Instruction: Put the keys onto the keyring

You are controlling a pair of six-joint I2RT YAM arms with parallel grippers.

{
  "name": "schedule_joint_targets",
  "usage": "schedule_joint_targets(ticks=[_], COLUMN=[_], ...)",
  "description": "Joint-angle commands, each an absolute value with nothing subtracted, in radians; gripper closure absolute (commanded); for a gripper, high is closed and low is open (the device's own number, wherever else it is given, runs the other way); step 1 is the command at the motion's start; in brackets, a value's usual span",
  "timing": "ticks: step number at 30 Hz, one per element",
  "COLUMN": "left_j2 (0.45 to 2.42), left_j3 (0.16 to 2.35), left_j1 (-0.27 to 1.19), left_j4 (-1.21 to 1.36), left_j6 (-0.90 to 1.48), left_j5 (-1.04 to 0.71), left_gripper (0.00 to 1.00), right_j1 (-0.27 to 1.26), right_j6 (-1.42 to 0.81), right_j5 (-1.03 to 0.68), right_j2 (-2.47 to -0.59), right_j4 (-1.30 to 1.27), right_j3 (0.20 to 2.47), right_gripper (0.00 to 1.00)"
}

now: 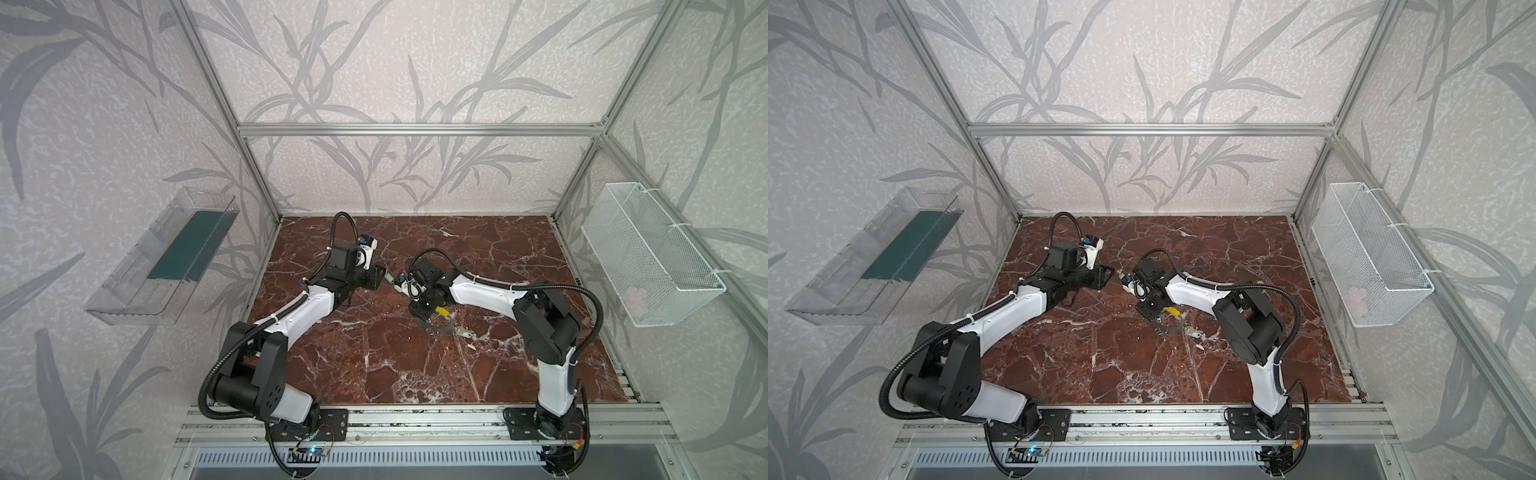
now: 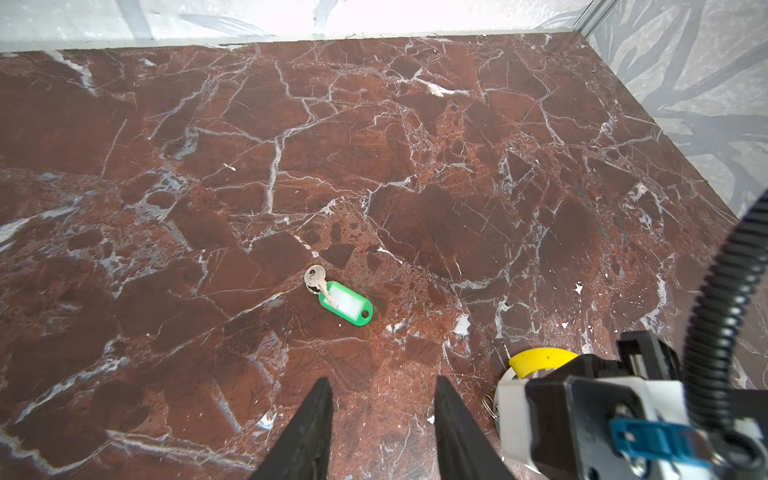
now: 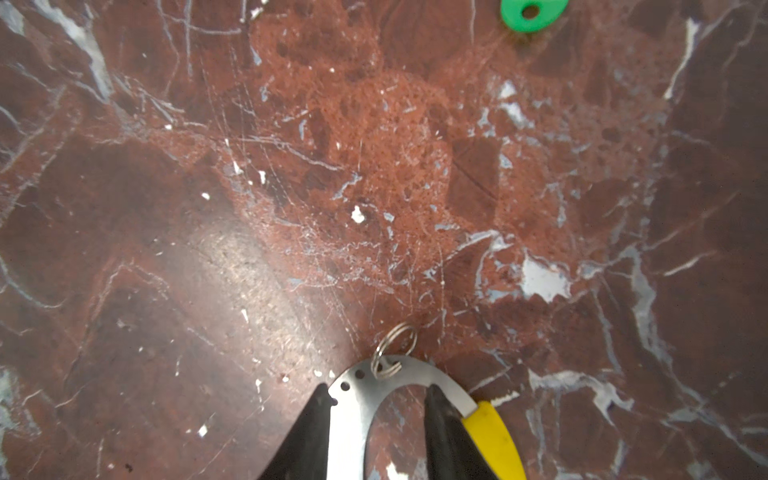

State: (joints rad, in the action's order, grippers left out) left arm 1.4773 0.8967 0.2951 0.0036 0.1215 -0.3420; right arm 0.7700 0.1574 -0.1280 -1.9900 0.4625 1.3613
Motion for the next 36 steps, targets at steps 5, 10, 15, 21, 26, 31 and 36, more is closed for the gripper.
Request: schedule_joint_targets(ticks=[5,10,15,21,26,31,36], left_j2=[1.470,1.474,1.471,1.465,1.466,1.459,1.435], left_j3=[0.899,0.893,0.893,0.889,0.888,0.882,0.853], left_j1=[0.304,0.307,0.310,0.313,0.317,0.318,0.323], left_j4=[-0.008,-0.003,-0.006,-0.007,-0.005,-0.003,0.017], left_j6=[0.097,0.087,0.083,0.075,0.072,0.071,0.025], left_j5=[-0.353,-0.362,-0.360,-0.356,-0.359,-0.358,-0.390], left_gripper=[0.58,0.58,0.58,0.58,0.58,0.58,0.58], right_j1=[0.789,0.788,0.788,0.788,0.788,0.788,0.780], right_j6=[0.182,0.205,0.183,0.183,0.166,0.152,0.178], right_j5=[-0.121,-0.107,-0.109,-0.085,-0.067,-0.060,-0.092], right_j2=[-2.025,-2.007,-2.030,-2.019,-2.020,-2.022,-1.984], right_j4=[0.485,0.458,0.447,0.442,0.449,0.451,0.428], right_j3=[1.387,1.356,1.381,1.375,1.374,1.379,1.347], right_gripper=[0.64,0.67,0.73,0.83,0.86,0.95,1.00])
